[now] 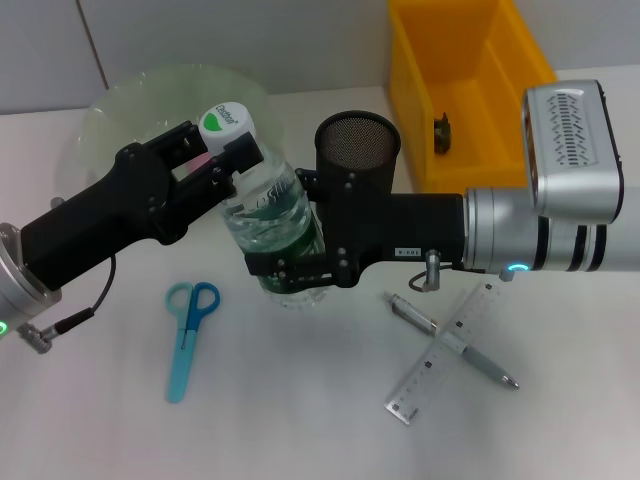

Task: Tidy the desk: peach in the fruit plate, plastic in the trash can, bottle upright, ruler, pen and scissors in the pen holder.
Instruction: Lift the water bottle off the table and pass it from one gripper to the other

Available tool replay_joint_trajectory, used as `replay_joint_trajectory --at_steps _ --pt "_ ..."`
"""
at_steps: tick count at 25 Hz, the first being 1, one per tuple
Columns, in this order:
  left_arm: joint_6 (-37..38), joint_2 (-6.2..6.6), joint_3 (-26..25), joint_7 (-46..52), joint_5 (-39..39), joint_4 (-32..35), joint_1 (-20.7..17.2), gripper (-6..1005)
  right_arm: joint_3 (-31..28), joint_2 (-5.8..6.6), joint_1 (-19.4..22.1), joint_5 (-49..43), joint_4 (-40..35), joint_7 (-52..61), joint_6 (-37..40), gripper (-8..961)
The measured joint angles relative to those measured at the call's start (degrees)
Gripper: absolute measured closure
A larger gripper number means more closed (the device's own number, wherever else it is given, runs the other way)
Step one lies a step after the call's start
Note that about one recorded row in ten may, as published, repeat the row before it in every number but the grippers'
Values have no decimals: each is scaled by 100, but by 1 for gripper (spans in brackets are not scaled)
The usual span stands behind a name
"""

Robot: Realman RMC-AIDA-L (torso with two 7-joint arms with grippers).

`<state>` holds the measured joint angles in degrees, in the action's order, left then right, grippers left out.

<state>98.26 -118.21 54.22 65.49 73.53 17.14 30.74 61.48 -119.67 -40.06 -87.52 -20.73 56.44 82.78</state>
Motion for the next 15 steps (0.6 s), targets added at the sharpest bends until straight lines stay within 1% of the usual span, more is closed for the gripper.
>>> replay_joint_trajectory --at_steps 10,15 --pt "-44 0 0 6 1 0 2 552 11 16 28 -1 -78 34 43 136" --pt "-63 0 1 8 13 0 2 552 25 24 96 -29 -246 162 58 136"
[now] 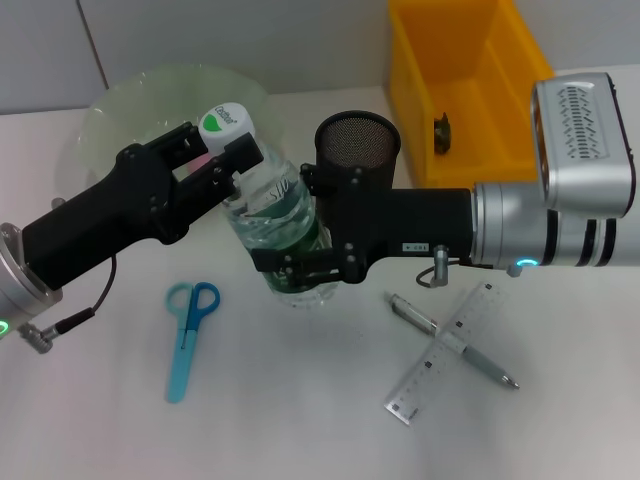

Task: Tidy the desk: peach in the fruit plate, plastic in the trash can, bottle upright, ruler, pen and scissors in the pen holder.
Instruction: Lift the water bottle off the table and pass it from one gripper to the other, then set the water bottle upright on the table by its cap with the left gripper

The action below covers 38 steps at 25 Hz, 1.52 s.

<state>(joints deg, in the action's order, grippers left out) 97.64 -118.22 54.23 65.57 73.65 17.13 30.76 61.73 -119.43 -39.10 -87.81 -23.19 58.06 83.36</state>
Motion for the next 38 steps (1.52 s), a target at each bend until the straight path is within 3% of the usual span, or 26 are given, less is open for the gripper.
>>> replay_joint_trajectory --at_steps 38 --pt "-246 17 -35 44 8 265 -54 552 -36 25 558 -26 -666 344 68 137"
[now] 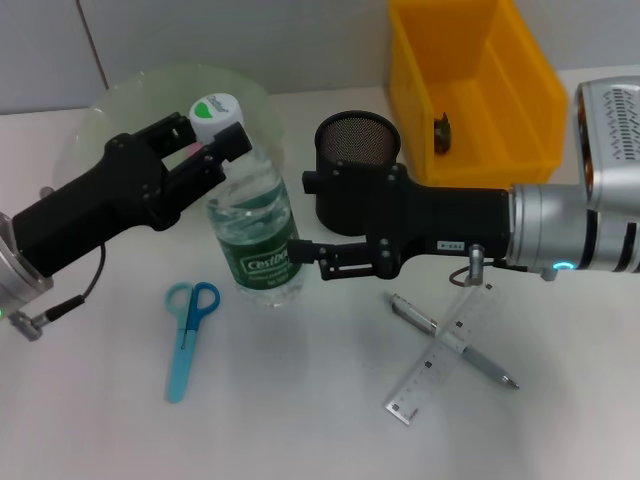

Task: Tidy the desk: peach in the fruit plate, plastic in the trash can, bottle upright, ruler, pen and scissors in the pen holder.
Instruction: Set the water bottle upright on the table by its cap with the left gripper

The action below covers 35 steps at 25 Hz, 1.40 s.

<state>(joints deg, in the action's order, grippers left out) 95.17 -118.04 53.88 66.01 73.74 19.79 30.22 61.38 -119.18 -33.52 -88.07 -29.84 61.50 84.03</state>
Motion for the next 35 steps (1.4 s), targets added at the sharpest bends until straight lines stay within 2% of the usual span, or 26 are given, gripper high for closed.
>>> replay_joint_trajectory --at_steps 5,10,14,20,35 --pt "-162 12 -32 -35 -29 144 -72 552 -26 1 237 27 -200 69 -4 137" --pt "-604 17 -59 -99 -34 605 -361 551 -71 5 487 41 -402 168 -71 137" --pt "-802 10 -295 -378 -47 691 -519 552 -295 9 619 11 -433 184 -117 137" --pt "-1153 -51 -516 -1042 -82 538 -624 551 -612 9 714 6 -385 171 -178 137" --pt "-1704 -67 -532 -2075 -432 -66 -525 551 -613 9 718 0 -357 212 -359 137"
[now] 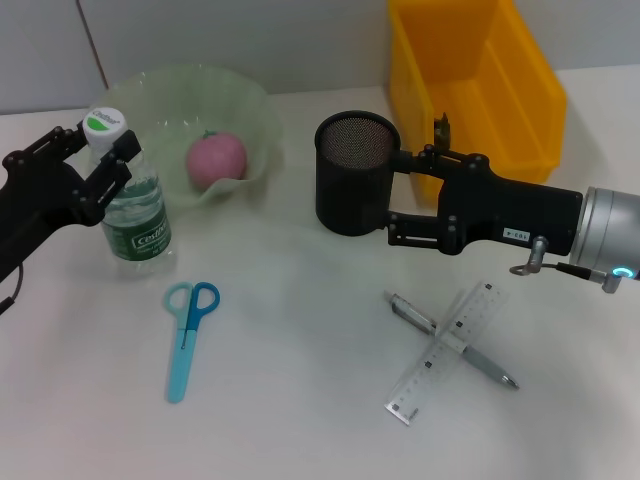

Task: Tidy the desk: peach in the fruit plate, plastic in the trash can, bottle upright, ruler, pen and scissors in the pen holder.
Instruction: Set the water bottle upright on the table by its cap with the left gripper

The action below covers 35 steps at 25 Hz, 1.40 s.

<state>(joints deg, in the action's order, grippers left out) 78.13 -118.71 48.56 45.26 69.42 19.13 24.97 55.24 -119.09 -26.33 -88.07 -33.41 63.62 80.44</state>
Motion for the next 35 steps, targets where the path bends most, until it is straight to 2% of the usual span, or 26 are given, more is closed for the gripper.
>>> replay_joint_trajectory --at_steps 12,35 --pt "-211 -6 57 -159 -51 -202 113 554 5 0 -31 0 11 2 -63 137" --pt "-236 5 75 -254 -9 -280 157 419 48 0 -56 0 11 1 -64 138"
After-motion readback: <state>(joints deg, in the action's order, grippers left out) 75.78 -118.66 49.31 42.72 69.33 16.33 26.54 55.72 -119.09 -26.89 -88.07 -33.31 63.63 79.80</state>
